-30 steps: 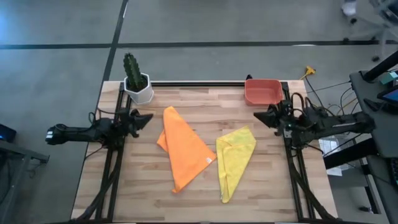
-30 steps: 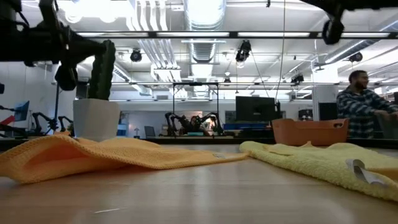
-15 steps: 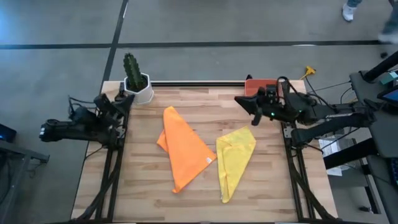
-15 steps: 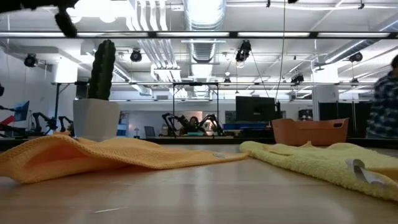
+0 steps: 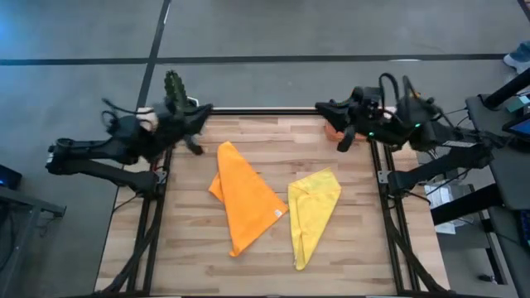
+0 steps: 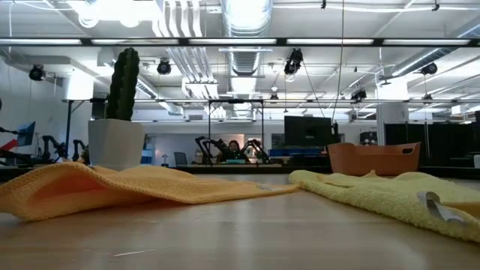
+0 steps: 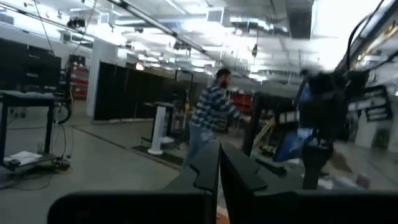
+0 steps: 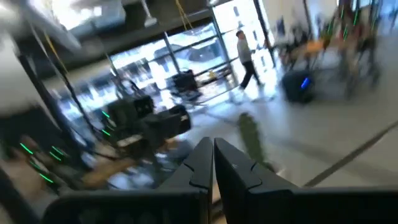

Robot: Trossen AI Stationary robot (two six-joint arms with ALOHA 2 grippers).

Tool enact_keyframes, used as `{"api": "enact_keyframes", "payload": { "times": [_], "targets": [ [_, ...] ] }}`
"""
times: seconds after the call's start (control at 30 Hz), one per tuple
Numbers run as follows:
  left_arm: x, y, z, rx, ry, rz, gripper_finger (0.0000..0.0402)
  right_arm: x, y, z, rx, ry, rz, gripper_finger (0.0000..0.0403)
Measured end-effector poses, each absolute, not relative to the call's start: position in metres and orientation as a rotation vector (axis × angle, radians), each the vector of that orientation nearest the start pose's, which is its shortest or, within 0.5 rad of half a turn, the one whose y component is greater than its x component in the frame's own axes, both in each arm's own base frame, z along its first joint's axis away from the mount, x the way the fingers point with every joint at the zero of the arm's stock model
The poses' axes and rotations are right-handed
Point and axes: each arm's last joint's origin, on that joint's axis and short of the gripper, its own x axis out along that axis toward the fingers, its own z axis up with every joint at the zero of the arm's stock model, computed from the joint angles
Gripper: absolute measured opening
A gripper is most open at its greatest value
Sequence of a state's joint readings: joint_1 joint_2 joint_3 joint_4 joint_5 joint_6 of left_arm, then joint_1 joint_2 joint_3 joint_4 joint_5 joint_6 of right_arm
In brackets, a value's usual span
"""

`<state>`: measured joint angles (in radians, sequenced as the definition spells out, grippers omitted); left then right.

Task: Roll microfiber towels into tight, uniform cylinder then place into a basket
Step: Fold the orange towel

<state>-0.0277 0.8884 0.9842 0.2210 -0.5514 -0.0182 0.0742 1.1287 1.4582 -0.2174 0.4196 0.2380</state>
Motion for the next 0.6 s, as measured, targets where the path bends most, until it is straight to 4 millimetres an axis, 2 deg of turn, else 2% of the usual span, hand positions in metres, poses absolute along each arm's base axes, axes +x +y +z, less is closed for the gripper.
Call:
{"api": "enact_keyframes", "payload": {
  "times": [0.13,0.23,0.3,0.4,0.53,0.6],
  "targets": [
    [0.2,0.009,0.42,-0.145,-0.283,0.502,0.0,0.194,-0.002,0.497,0.181,-0.063,-0.367,0.0011],
    [0.203,0.009,0.427,-0.234,-0.333,0.489,0.0,0.186,-0.005,0.497,0.17,-0.019,-0.384,0.0011],
    [0.207,0.009,0.425,-0.298,-0.339,0.477,0.0,0.183,-0.005,0.496,0.17,-0.002,-0.385,0.0011],
    [0.214,0.008,0.417,-0.408,-0.323,0.422,0.0,0.184,-0.004,0.494,0.169,0.008,-0.382,0.0011],
    [0.219,0.008,0.414,-0.575,-0.351,0.39,0.0,0.195,-0.004,0.489,0.164,0.035,-0.385,0.0011],
    [0.224,0.008,0.412,-0.6,-0.35,0.391,0.0,0.201,-0.004,0.486,0.158,0.057,-0.386,0.0011]
  ]
}}
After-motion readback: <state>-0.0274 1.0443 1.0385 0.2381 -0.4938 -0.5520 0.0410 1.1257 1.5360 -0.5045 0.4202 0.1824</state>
